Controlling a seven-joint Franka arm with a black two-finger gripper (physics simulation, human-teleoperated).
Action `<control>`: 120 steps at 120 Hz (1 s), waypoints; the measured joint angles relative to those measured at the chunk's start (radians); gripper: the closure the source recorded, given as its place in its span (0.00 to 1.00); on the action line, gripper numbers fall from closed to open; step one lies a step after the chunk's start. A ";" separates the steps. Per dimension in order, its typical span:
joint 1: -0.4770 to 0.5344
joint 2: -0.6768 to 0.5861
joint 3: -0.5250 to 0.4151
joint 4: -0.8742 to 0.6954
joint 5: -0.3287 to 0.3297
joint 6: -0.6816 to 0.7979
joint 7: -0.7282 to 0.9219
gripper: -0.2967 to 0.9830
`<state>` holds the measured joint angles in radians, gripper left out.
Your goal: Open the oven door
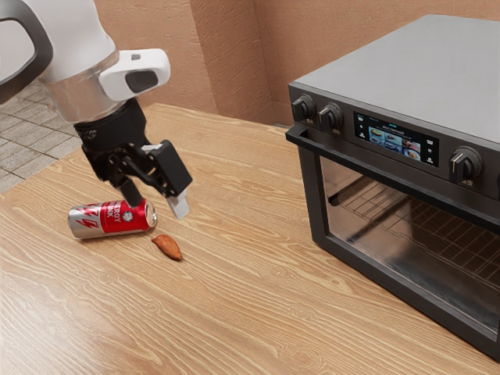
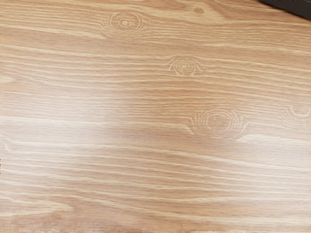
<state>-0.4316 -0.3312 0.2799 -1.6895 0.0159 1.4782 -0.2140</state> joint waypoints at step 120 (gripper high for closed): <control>0.001 -0.218 -0.248 -0.497 -0.251 0.994 -1.109 0.23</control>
<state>-0.4302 -0.5490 0.0317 -2.1868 -0.2346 2.4725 -1.3233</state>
